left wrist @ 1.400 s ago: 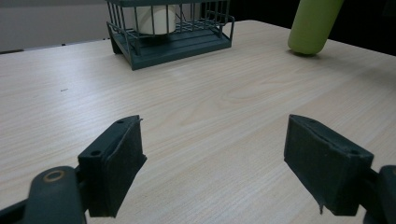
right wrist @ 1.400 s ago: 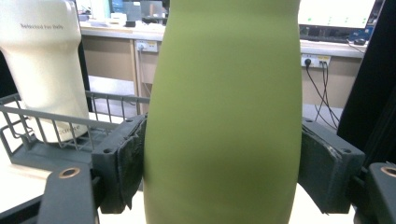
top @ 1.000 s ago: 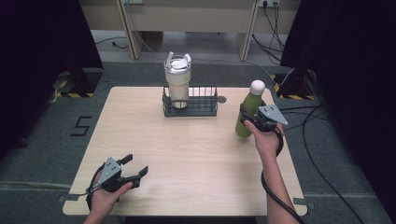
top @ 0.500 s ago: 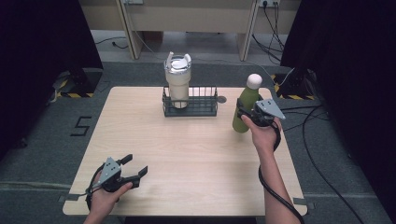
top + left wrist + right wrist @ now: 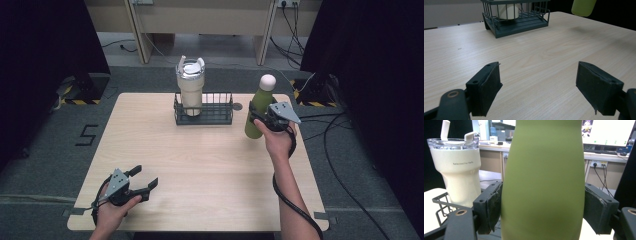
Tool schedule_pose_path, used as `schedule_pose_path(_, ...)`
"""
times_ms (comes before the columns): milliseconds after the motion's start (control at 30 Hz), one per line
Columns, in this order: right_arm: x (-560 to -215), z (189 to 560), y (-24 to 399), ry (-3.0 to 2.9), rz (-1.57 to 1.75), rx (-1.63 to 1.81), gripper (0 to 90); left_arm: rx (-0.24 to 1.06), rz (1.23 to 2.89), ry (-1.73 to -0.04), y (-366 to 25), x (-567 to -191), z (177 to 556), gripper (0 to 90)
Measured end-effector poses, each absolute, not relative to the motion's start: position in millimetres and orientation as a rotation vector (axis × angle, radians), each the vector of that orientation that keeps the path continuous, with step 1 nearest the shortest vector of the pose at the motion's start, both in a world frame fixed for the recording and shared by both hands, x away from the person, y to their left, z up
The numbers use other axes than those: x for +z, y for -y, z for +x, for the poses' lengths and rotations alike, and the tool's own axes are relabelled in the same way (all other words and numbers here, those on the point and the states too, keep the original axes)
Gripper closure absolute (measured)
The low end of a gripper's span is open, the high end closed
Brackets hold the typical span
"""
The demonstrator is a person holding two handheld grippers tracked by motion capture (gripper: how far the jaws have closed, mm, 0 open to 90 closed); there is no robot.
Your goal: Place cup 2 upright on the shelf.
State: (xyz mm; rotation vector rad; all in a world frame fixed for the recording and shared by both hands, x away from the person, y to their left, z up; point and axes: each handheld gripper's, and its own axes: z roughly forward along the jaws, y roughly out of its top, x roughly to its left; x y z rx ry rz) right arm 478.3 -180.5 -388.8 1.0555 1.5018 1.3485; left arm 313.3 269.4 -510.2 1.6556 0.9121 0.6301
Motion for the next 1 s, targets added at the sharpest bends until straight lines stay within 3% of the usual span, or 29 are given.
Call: schedule_pose_path(1000,-372.2,496.1,150.3,-1.511,1.028,1.382,24.6,0.629,1.655,-0.912,-270.0,-510.2,312.8,19.1)
